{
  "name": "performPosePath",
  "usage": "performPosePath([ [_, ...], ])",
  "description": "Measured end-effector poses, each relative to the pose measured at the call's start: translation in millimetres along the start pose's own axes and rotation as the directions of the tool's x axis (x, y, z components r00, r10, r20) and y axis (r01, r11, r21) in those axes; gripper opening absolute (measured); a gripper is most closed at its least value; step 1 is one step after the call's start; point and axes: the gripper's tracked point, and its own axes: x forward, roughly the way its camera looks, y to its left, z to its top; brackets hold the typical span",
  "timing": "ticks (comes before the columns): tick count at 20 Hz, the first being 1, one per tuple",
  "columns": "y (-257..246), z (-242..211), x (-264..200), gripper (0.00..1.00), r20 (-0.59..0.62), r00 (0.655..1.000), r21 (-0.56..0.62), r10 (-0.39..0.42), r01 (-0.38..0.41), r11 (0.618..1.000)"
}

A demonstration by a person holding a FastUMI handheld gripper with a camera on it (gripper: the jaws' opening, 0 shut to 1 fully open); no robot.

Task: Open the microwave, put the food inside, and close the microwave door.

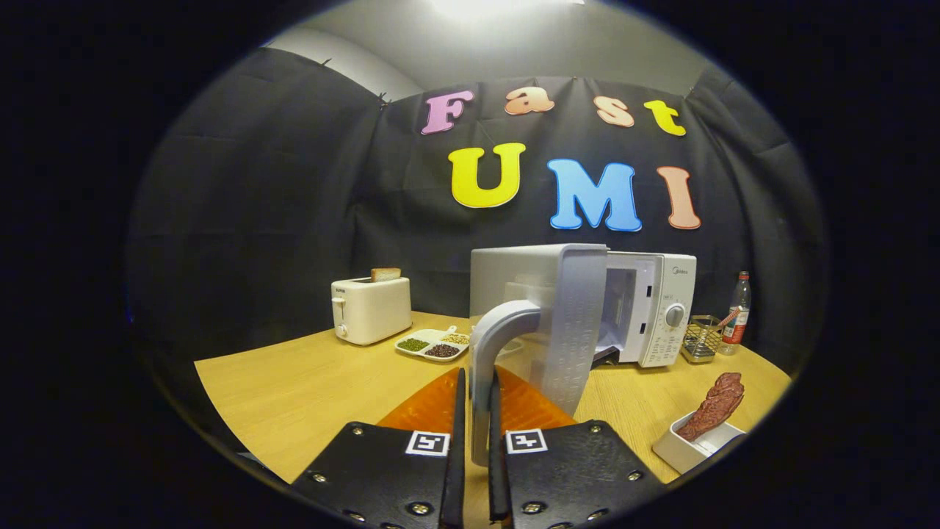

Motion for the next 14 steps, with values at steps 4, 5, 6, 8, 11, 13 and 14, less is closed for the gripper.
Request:
performPosePath([
  [4, 24.9, 2.8, 0.9, 0.14, 0.027, 0.989, -0.083, -0.144, 0.146, 0.986],
  [5, 33.1, 1.2, 2.3, 0.14, 0.031, 0.986, -0.11, -0.165, 0.168, 0.98],
  [6, 39.8, 0.9, 3.1, 0.14, 0.032, 0.983, -0.119, -0.179, 0.181, 0.976],
  [8, 45.5, -0.5, 3.2, 0.13, 0.016, 0.984, -0.099, -0.179, 0.179, 0.979],
  [11, 48.3, -2.8, -0.6, 0.14, -0.038, 0.991, -0.03, -0.128, 0.127, 0.991],
  [13, 65.3, 2.8, -12.8, 0.38, -0.048, 0.999, -0.001, -0.018, 0.018, 1.0],
  [14, 72.4, 7.9, -22.4, 0.49, -0.041, 0.999, 0.003, 0.031, -0.031, 1.0],
])
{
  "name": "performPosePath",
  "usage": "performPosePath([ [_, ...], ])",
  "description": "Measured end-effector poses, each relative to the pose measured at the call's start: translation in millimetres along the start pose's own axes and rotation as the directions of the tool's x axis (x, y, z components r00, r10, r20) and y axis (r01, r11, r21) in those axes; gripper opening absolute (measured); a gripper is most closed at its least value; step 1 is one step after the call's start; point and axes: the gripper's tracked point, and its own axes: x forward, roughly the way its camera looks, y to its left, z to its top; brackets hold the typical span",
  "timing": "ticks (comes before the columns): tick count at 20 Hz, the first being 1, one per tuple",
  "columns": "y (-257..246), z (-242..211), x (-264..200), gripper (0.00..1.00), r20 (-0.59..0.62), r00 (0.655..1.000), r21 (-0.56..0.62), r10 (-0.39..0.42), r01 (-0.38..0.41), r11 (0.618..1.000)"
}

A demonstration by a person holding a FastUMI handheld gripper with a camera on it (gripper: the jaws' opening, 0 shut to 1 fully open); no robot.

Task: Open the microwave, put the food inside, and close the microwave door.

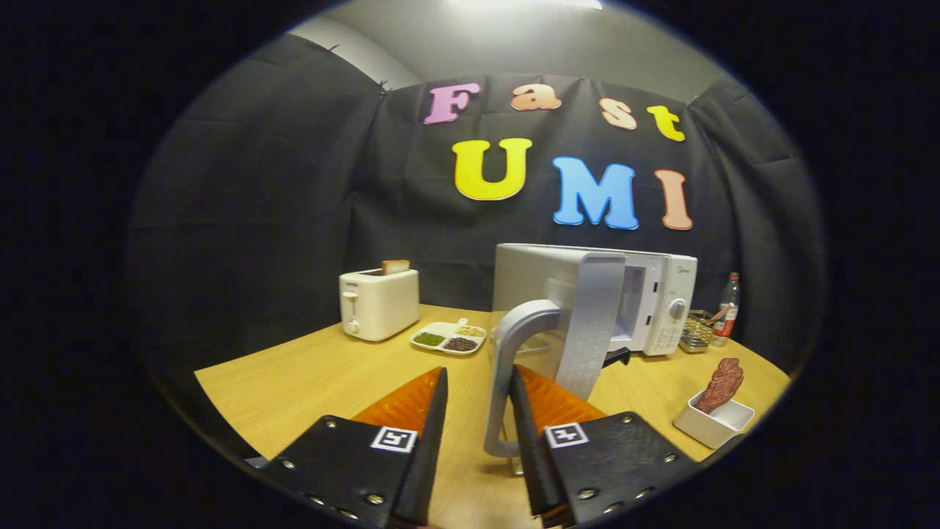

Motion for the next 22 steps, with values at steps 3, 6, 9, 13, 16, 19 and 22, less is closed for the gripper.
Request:
performPosePath([
  [3, 5.2, 22.5, -36.7, 0.79, 0.053, 0.991, -0.003, 0.125, -0.125, 0.992],
  [6, -19.5, 39.3, -58.2, 0.88, 0.094, 0.981, -0.036, 0.172, -0.169, 0.985],
  [9, -52.0, 45.6, -66.6, 0.88, 0.094, 0.972, -0.061, 0.214, -0.209, 0.976],
  [13, -123.5, 34.3, -66.3, 0.88, 0.054, 0.976, -0.068, 0.211, -0.207, 0.976],
  [16, -210.2, 15.5, -53.1, 0.88, 0.004, 0.995, -0.013, 0.101, -0.101, 0.995],
  [19, -294.4, 1.4, -43.1, 0.88, -0.019, 1.0, 0.059, -0.013, 0.014, 0.998],
  [22, -360.2, -19.7, -34.5, 0.88, -0.043, 0.995, 0.058, -0.094, 0.096, 0.994],
])
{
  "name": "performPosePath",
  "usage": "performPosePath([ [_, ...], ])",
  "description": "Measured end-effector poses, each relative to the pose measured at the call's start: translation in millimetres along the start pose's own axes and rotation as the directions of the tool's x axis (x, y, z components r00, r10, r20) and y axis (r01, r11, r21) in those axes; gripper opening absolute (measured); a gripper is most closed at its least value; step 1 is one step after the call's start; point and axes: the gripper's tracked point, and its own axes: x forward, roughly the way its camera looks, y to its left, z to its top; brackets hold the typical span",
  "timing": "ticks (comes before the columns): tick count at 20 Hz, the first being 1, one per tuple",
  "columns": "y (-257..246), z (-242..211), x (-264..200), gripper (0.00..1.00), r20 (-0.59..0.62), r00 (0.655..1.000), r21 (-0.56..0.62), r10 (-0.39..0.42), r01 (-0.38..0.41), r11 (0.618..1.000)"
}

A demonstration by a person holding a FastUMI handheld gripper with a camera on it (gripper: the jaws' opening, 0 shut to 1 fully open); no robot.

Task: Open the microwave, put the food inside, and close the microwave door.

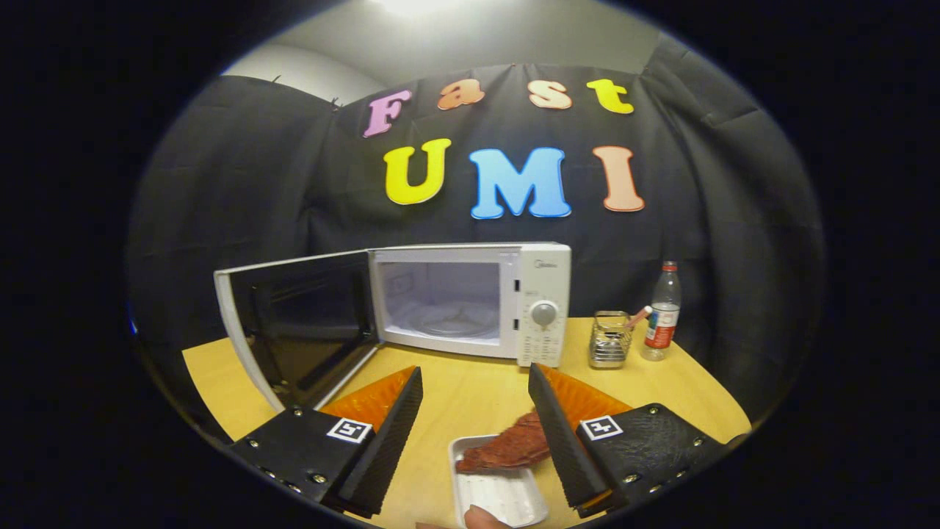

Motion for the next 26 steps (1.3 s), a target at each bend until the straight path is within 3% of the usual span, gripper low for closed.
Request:
performPosePath([
  [3, -34.3, -22.3, 9.9, 0.88, -0.027, 1.0, 0.081, -0.001, 0.003, 0.997],
  [5, -42.1, -39.3, 17.5, 0.88, -0.063, 0.997, 0.189, 0.047, -0.034, 0.981],
  [9, -34.5, -61.7, 28.5, 0.93, -0.095, 0.977, 0.409, 0.192, -0.137, 0.902],
  [11, -18.2, -72.1, 35.0, 0.8, -0.118, 0.951, 0.489, 0.287, -0.195, 0.85],
  [12, -14.8, -77.5, 39.7, 0.8, -0.131, 0.94, 0.523, 0.314, -0.203, 0.828],
  [13, -14.1, -84.8, 43.5, 0.62, -0.142, 0.935, 0.553, 0.325, -0.197, 0.809],
  [15, -16.3, -76.0, 40.5, 0.27, -0.105, 0.934, 0.656, 0.342, -0.194, 0.73],
  [16, -17.2, -72.5, 37.0, 0.19, -0.096, 0.938, 0.664, 0.333, -0.189, 0.723],
  [18, -12.7, -65.8, 34.5, 0.13, -0.074, 0.941, 0.675, 0.329, -0.195, 0.711],
  [23, -9.4, -24.8, 21.6, 0.13, -0.008, 0.947, 0.707, 0.322, -0.222, 0.671],
  [26, -3.2, 2.3, 23.9, 0.12, 0.016, 0.95, 0.692, 0.311, -0.235, 0.683],
])
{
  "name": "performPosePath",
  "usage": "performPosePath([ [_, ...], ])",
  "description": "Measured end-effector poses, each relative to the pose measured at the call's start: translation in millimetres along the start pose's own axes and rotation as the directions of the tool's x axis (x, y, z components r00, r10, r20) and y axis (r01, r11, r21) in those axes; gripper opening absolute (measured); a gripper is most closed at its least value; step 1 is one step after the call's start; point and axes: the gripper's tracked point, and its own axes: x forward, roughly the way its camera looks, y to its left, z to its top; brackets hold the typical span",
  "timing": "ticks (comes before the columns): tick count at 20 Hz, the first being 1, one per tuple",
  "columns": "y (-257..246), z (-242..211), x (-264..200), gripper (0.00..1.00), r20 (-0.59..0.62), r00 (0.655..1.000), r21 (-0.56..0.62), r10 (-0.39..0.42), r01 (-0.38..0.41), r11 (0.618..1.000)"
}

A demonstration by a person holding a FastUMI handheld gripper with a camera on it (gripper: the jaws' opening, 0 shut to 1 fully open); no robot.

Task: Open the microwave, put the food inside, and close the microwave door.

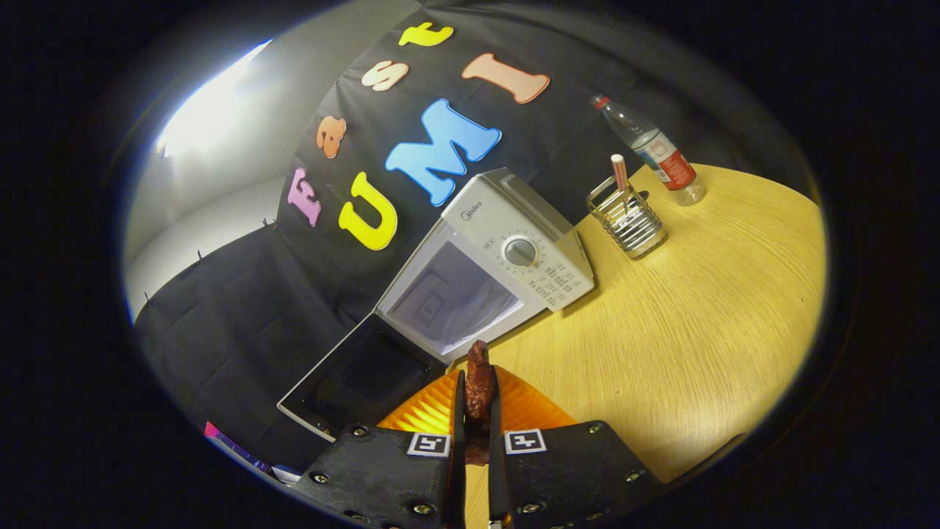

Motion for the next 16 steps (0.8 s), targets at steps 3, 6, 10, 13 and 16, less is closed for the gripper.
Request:
performPosePath([
  [3, 23.0, 9.1, 18.2, 0.12, 0.023, 1.0, -0.045, -0.005, 0.007, 0.999],
  [6, 40.3, 11.7, 49.6, 0.12, 0.036, 0.999, -0.081, -0.028, 0.031, 0.996],
  [10, 63.9, 7.4, 98.4, 0.12, 0.033, 0.999, -0.06, -0.038, 0.04, 0.997],
  [13, 66.0, 7.3, 139.7, 0.12, 0.061, 0.994, -0.099, -0.091, 0.097, 0.99],
  [16, 67.3, 6.2, 178.1, 0.12, 0.077, 0.989, -0.117, -0.125, 0.133, 0.984],
])
